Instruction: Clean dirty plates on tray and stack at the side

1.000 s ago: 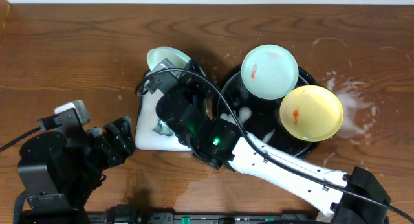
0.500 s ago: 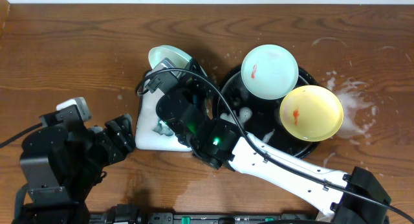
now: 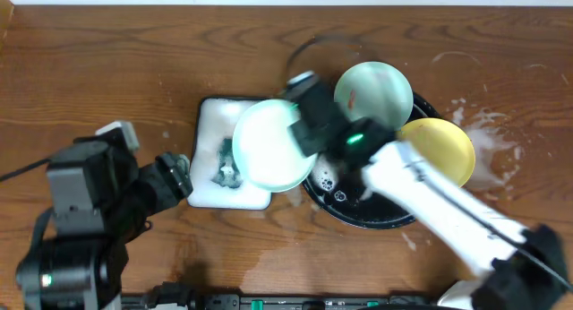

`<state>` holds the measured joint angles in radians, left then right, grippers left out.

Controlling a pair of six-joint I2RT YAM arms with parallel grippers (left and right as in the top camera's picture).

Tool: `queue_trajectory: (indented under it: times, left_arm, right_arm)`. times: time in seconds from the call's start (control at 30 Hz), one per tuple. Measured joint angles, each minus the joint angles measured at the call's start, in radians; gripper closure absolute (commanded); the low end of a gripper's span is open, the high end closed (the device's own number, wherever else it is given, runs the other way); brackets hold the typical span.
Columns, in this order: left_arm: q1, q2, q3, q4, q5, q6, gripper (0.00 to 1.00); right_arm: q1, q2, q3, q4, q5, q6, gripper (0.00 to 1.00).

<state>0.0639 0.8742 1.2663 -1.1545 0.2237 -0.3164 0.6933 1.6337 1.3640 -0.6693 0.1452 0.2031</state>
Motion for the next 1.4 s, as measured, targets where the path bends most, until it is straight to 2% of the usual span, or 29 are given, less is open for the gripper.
queue_trajectory:
  times: [0.2,0.33,0.57,0.7,0.73,0.8,0.93,1.07,1.27,1.4]
  left_arm:
    - [0.000,0.081,0.000,-0.005,0.052,0.032,0.24]
    - [0.000,0.115,0.000,-0.005,0.068,0.054,0.25]
    - [0.000,0.171,0.000,-0.005,0.093,0.089,0.24]
    - [0.000,0.185,0.000,-0.005,0.112,0.104,0.24]
    - [0.000,0.186,0.000,-0.005,0.114,0.109,0.24]
    - [0.000,0.185,0.000,-0.005,0.116,0.113,0.24]
    - [0.000,0.189,0.000,-0.005,0.118,0.116,0.24]
    - [-0.004,0.206,0.000,-0.007,0.118,0.129,0.24]
    - [-0.083,0.254,0.000,-0.009,0.117,0.142,0.24]
    - [-0.137,0.284,0.000,-0.009,0.100,0.156,0.24]
  right_arm:
    - [-0.295,-0.114,0.008,-0.253,-0.255,0.109,0.99]
    - [-0.393,-0.111,-0.011,-0.357,-0.311,0.119,0.99]
    - [-0.419,-0.108,-0.213,-0.314,-0.325,0.142,0.99]
    - [-0.419,-0.102,-0.366,-0.183,-0.244,0.193,0.99]
    - [-0.419,-0.100,-0.395,-0.147,-0.237,0.201,0.95]
    - [-0.419,-0.100,-0.438,-0.071,-0.228,0.212,0.78]
    - [-0.419,-0.100,-0.465,0.046,-0.223,0.205,0.66]
    - [-0.419,-0.100,-0.408,-0.025,-0.255,0.144,0.62]
    - [-0.419,-0.109,-0.180,-0.216,-0.272,0.024,0.59]
    - [-0.419,-0.135,-0.129,-0.315,-0.282,0.016,0.54]
